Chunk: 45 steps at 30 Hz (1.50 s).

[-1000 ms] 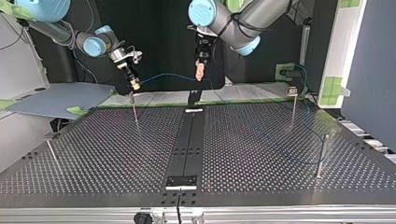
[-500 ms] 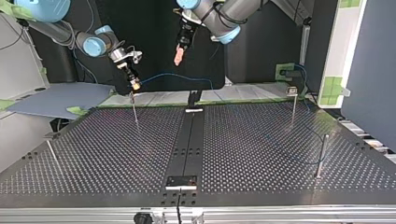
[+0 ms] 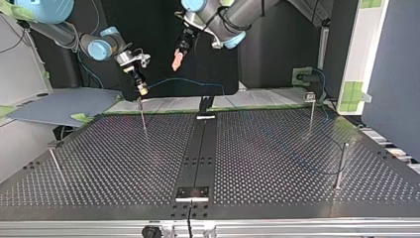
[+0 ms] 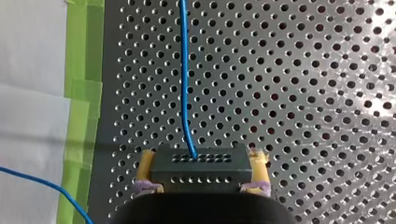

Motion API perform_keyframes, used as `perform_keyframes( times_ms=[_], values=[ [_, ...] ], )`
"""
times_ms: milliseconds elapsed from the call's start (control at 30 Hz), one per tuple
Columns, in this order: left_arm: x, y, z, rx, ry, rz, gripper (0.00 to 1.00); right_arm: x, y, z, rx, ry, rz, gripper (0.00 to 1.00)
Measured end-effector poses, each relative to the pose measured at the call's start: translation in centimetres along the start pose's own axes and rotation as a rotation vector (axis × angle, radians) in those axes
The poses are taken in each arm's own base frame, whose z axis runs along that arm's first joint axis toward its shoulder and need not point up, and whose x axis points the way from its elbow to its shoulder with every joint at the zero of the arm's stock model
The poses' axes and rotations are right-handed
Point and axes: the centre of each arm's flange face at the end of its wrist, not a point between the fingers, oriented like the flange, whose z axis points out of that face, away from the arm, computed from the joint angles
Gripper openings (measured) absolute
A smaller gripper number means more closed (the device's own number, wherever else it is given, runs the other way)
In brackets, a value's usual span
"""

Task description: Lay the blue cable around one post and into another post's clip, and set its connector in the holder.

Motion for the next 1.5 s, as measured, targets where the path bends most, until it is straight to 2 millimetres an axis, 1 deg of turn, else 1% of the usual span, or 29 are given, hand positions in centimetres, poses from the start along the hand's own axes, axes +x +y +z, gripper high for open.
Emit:
perform_keyframes(
  times_ms=[100, 333, 500, 633, 867, 1133, 1500],
  values=[
    [-0.1, 1.0, 1.2, -0.017, -0.019, -0.01, 1.0, 0.0, 0.0, 0.0, -0.002, -0.001, -0.001, 0.09],
    [-0.7, 4.0, 2.9, -0.071, -0.03, -0.017, 1.0, 0.0, 0.1, 0.0, -0.004, -0.001, -0.001, 0.09],
    [-0.8, 4.6, 3.2, -0.078, -0.03, -0.016, 1.0, 0.0, 0.2, -0.1, -0.008, -0.002, 0.0, 0.09],
    [-0.2, 4.5, 3.4, -0.065, -0.019, -0.015, 1.0, 0.0, 0.3, 0.0, -0.011, -0.001, -0.001, 0.09],
    [2.0, 3.7, 4.2, -0.028, 0.014, -0.015, 1.0, 0.1, 0.7, 0.0, -0.027, -0.003, 0.001, 0.09],
    [4.3, 1.9, 5.9, 0.01, 0.04, -0.035, 1.0, 0.1, 1.0, 0.1, -0.039, -0.013, 0.003, 0.09],
    [7.3, 0.2, 8.4, 0.021, 0.077, -0.048, 1.0, 0.1, 1.2, 0.0, -0.042, -0.014, 0.004, 0.09]
  ],
)
